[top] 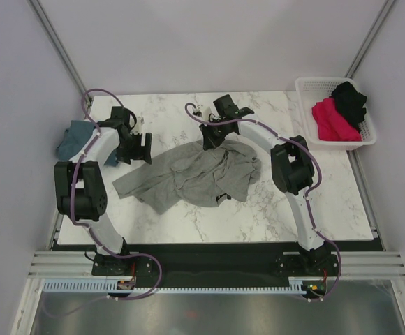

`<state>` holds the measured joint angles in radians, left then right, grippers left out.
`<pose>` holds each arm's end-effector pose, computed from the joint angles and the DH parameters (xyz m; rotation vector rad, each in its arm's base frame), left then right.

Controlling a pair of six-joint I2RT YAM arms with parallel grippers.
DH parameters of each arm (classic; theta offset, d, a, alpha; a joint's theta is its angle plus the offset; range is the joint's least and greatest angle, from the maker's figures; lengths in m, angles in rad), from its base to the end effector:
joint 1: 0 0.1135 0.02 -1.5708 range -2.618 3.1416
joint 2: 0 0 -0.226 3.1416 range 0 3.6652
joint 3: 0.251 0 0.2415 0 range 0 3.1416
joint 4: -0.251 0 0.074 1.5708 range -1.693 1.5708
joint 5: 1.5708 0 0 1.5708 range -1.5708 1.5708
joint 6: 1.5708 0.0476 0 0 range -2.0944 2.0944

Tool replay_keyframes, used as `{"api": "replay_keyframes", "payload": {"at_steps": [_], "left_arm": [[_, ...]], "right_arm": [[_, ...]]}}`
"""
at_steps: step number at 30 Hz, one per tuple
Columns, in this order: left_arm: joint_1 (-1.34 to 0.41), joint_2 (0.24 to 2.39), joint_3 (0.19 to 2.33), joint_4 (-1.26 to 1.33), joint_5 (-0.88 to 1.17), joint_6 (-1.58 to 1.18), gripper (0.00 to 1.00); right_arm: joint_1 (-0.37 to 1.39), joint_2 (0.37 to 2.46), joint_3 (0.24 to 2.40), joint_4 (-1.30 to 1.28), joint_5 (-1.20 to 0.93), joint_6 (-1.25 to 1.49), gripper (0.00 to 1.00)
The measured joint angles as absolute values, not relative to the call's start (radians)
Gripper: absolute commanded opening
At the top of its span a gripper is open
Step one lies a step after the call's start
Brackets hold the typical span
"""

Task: Fold and stack the t-shirts
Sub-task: Flatten the tshirt out

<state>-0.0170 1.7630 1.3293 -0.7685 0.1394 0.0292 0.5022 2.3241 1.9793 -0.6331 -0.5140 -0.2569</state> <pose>0.3441 -0.0125 0.1785 0.0999 2.7647 -0.1900 0.4091 0.2513 0.1600 -1.1205 2.2635 0.7507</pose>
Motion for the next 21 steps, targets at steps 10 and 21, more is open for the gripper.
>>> {"api": "replay_keyframes", "payload": {"at_steps": [10,21], "left_arm": [[-0.017,1.774,1.372,-0.793,0.095,0.03,0.89],[-0.017,1.81,1.467,-0.799,0.079,0.031,0.89]], "right_arm": [[0.471,2.308,2.169,-0.657,-0.396,-0.258,0.0],[0.385,2.051,2.373,-0.6,-0.249,-0.33,0.0]]}}
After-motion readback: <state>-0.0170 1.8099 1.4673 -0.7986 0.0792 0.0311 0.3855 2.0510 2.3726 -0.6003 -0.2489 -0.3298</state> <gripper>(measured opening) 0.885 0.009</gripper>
